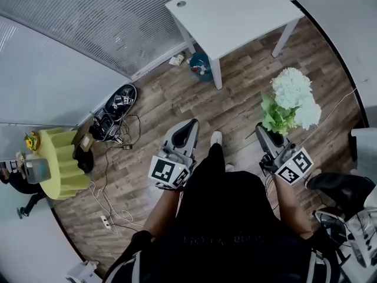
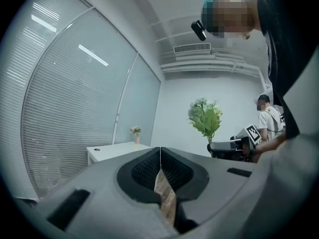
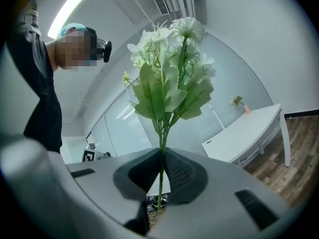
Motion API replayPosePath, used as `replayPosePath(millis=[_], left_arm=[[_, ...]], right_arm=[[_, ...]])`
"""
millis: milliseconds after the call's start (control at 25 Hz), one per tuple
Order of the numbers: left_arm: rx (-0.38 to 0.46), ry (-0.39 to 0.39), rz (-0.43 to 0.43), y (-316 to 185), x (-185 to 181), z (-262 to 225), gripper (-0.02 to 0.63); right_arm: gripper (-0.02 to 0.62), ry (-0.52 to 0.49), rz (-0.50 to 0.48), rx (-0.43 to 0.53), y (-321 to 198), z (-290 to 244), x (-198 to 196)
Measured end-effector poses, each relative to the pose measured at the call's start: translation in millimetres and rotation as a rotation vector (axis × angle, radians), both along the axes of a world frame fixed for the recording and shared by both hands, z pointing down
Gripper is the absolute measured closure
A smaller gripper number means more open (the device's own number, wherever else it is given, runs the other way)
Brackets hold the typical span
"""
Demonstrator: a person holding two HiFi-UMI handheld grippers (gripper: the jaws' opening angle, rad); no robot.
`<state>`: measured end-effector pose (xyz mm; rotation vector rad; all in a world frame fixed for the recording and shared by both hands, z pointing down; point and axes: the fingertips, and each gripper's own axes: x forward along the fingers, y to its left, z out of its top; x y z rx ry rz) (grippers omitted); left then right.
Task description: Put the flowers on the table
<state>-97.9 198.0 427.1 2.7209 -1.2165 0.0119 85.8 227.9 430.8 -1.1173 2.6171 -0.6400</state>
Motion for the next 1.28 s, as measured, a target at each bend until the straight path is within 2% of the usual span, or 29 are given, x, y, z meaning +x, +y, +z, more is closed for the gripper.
replayPosePath(millis=[160, 320, 560, 800, 1000, 1280], left_arm=[[-0.013, 0.005, 0.011, -62, -25, 4, 0.586], [0.005, -0.004, 0.038, -94, -31, 3, 0.586], [0.045, -0.013, 0.094, -111, -31, -5, 0.586], [0.037, 0.000, 0.119, -123, -31, 0, 0.586], [0.062, 0.004, 0.115, -123, -31, 3, 0.586], [0.026, -0.006, 0.089, -226, 1, 9, 0.586]], right_arm=[[0.557, -0.002, 0.010, -0.014, -64, -3, -23], [0.557, 0.005, 0.007, -0.006, -95, -7, -39], [0.557, -0.011, 0.031, 0.049, -103, -24, -49], [0.557, -0.036, 0.084, 0.016, -109, -13, -45], [0.557, -0.018, 0.095, 0.043, -109, -5, -41], [0.557, -0.025, 0.051, 0.006, -214, 5, -15]])
